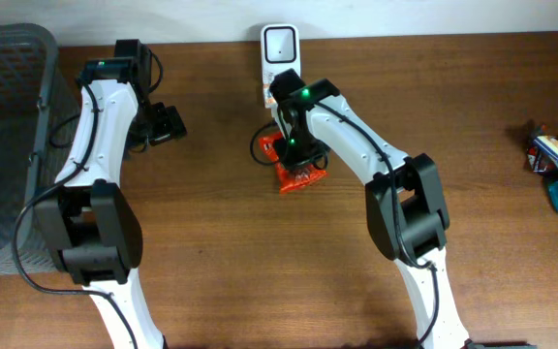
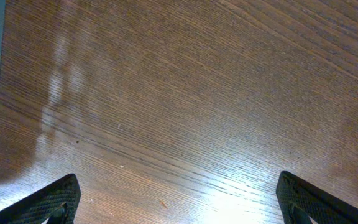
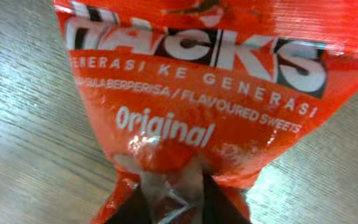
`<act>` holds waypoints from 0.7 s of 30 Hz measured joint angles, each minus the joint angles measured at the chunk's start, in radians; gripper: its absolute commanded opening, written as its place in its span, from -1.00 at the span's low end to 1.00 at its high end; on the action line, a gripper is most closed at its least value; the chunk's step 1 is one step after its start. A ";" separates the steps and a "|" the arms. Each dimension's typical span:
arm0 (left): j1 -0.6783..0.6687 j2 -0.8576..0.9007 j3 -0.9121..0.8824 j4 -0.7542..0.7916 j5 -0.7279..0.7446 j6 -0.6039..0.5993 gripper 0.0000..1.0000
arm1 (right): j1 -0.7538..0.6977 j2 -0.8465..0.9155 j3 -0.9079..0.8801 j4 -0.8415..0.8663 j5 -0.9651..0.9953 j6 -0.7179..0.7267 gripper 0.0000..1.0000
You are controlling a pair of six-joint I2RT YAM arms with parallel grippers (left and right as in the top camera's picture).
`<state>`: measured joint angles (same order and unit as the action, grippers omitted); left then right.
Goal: Scan the item barcode
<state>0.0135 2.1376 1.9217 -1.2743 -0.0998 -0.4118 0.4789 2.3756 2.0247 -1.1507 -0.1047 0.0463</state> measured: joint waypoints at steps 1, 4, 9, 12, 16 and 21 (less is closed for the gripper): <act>0.000 0.000 0.000 0.000 0.000 0.000 0.98 | 0.000 -0.002 0.000 0.002 0.002 0.005 -0.84; 0.000 0.000 0.000 0.000 0.000 0.000 0.98 | 0.000 -0.006 0.018 0.000 0.010 0.008 -0.92; 0.000 0.000 0.000 0.000 0.000 0.000 0.98 | -0.003 0.008 0.105 0.006 0.033 0.024 -0.92; 0.000 0.000 0.000 0.000 0.000 0.000 0.98 | -0.009 0.019 0.184 0.031 0.068 0.040 -0.92; 0.000 0.000 0.000 0.000 0.000 0.000 0.98 | -0.019 0.019 0.273 0.216 0.141 0.055 -0.92; 0.000 0.000 0.000 0.000 0.000 0.000 0.98 | -0.022 0.019 0.281 0.467 0.198 0.055 -0.92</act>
<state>0.0135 2.1376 1.9213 -1.2743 -0.0994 -0.4118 0.4572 2.3951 2.3058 -0.6842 0.0933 0.1017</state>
